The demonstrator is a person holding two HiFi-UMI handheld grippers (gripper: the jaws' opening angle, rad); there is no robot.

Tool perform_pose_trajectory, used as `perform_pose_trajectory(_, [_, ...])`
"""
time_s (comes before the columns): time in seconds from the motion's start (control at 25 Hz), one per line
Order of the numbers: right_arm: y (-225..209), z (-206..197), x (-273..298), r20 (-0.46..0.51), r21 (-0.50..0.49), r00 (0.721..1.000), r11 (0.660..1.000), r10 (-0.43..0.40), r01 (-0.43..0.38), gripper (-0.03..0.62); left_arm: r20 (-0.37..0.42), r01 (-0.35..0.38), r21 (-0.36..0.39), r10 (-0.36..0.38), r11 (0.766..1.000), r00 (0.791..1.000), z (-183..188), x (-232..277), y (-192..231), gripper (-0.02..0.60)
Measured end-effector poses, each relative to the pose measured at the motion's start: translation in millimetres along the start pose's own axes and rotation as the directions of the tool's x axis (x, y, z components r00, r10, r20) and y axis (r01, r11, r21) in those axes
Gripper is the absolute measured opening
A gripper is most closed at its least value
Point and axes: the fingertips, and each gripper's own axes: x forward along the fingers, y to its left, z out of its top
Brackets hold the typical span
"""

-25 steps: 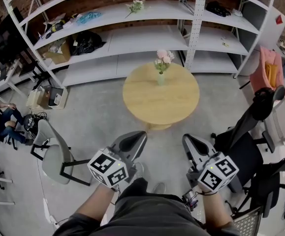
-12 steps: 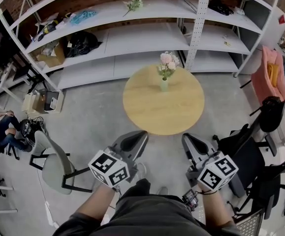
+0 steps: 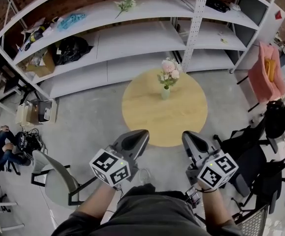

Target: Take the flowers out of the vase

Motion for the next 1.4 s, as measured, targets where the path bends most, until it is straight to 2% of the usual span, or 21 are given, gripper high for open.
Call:
perform_pose_trajectory(0.32, [-14,8,32,0.018,0.013,0.999,0.999,-0.047,0.047,0.015,-0.023,0.033,0.018,-0.032,0.999,0.999,15,17,35,0.009])
perform_pose_trajectory(0.76, [-48,16,56,0.000,0.029,0.998,0.998,-0.057,0.057,0.015,-0.048,0.034,0.007,-0.033,0.999,0.998,18,52,58,0.009])
perform_pose_trajectory(1.04, [-91,23,82,-0.031,0.041,0.999,0.998,-0.037,0.038,0.015,-0.067,0.000,-0.001,0.000,1.000,0.998,16,97,84,0.009])
perform_pose_trajectory(1.4, [-152,22,112,-0.093,0.070,0.996,0.997,0.012,-0.005,0.015,-0.091,-0.094,-0.007,0.093,0.996,0.992,-3,166,131,0.009])
